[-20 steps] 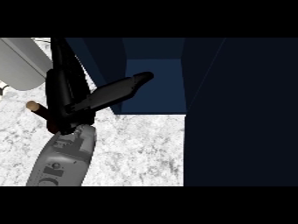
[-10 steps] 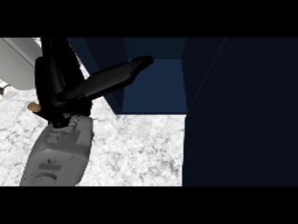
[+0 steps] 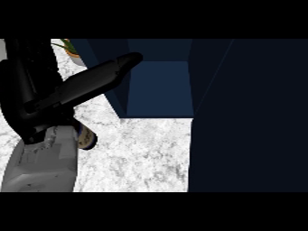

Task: Pick up the wine, place it into the cabinet and close the cabinet

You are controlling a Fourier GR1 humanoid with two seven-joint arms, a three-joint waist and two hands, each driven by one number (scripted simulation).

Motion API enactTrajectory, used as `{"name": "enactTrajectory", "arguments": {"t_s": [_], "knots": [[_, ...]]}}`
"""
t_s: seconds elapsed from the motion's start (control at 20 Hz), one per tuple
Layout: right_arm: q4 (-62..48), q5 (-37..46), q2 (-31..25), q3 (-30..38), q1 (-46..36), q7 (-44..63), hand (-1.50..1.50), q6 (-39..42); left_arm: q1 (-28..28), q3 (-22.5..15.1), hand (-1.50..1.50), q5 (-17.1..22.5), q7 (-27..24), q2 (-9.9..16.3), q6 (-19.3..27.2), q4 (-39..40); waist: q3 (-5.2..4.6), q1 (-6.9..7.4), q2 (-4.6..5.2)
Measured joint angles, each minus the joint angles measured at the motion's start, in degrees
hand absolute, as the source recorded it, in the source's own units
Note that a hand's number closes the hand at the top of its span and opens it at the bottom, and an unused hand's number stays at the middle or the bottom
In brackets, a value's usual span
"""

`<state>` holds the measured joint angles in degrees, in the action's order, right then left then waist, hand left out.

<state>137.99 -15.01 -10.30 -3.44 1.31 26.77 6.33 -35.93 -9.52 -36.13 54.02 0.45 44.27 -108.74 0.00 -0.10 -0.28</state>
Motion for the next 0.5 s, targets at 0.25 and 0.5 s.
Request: {"name": "enactTrajectory", "arguments": {"t_s": [0.25, 0.5], "knots": [[0.08, 0.18, -0.17, 0.70, -1.70, 1.62, -1.50, -0.67, 3.17, 1.17, -1.50, -1.50, 1.44, 0.86, -1.52, -3.69, 0.00, -0.02, 0.05], [0.14, 0.27, -0.21, 1.56, -2.08, 1.81, -1.50, -0.35, 6.96, 2.65, -1.50, -1.53, 1.57, 1.49, -2.79, -6.73, 0.01, -0.09, 0.10]]}}
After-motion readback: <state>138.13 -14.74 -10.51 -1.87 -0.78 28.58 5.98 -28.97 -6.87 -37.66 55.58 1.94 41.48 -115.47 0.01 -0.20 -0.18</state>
